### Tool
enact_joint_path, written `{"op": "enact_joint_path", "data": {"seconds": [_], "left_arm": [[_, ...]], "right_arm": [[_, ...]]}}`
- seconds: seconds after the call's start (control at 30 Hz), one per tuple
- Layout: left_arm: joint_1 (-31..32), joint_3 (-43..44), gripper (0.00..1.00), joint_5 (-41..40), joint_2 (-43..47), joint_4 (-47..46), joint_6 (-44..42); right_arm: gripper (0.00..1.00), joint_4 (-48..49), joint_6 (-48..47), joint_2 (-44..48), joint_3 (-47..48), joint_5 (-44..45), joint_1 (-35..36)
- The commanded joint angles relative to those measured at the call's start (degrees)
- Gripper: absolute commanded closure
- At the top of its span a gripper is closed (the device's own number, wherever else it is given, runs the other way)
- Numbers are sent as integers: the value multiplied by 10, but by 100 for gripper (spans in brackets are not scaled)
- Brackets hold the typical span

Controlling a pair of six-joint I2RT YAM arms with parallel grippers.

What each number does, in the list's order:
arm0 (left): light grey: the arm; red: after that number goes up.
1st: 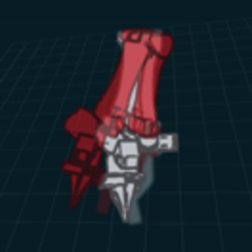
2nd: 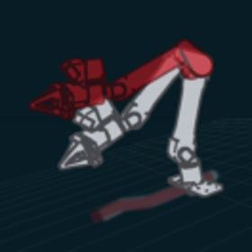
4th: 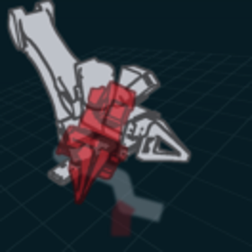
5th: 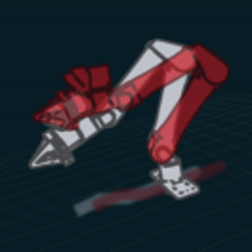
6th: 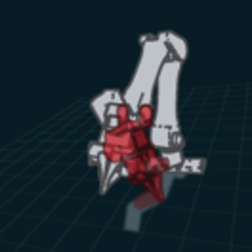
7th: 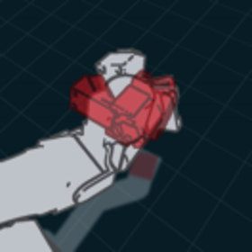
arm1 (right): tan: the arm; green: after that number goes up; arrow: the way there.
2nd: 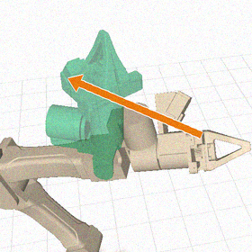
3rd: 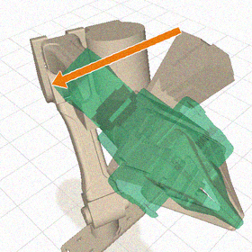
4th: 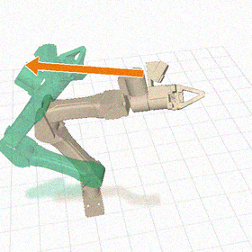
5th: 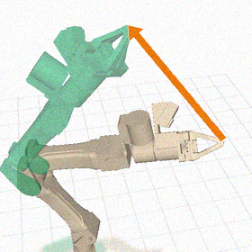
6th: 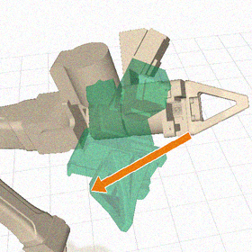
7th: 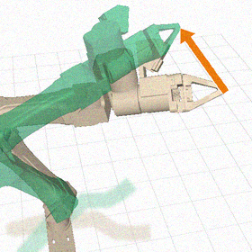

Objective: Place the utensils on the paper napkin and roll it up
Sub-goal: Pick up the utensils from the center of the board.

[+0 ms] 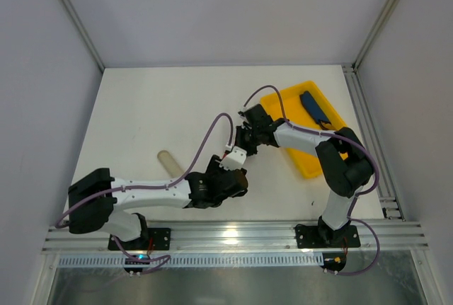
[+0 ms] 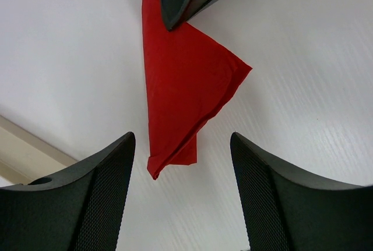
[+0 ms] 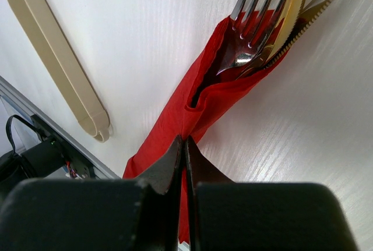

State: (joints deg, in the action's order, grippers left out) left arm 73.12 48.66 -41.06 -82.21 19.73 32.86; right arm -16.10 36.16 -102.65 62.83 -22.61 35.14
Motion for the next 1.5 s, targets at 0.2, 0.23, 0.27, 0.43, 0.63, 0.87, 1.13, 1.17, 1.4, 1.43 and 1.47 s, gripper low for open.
{"op": "enact_joint_path", "data": {"seconds": [0.2, 0.23, 0.27, 0.43, 0.63, 0.87, 1.13, 1.17, 1.4, 1.43, 1.47], "left_arm": [[-31, 8, 35, 41, -15, 5, 19], [-31, 7, 35, 39, -18, 5, 19], [-31, 6, 35, 36, -21, 3, 14], [-32, 3, 41, 44, -37, -10, 4], [-33, 1, 44, 39, -53, -11, 4], [-33, -6, 45, 40, -66, -14, 11], [-39, -22, 48, 37, -68, -29, 17], [-40, -23, 49, 37, -69, -31, 19], [-40, -34, 55, 34, -67, -45, 26], [-40, -35, 57, 35, -67, -45, 26], [-40, -35, 58, 36, -66, -46, 27]], "right_arm": [[97, 10, 5, 5, 20, -6, -1], [96, 12, 6, 5, 20, -7, -1], [96, 12, 6, 4, 20, -8, -1], [96, 13, 8, 5, 23, -9, -1], [96, 14, 8, 3, 23, -9, -1], [96, 13, 8, 3, 25, -10, -2], [96, 14, 8, 1, 21, -10, -1], [96, 15, 8, 0, 21, -10, -1], [96, 15, 10, -4, 26, -11, -1], [96, 12, 10, -5, 26, -10, -1], [96, 12, 8, -5, 27, -9, -1]]}}
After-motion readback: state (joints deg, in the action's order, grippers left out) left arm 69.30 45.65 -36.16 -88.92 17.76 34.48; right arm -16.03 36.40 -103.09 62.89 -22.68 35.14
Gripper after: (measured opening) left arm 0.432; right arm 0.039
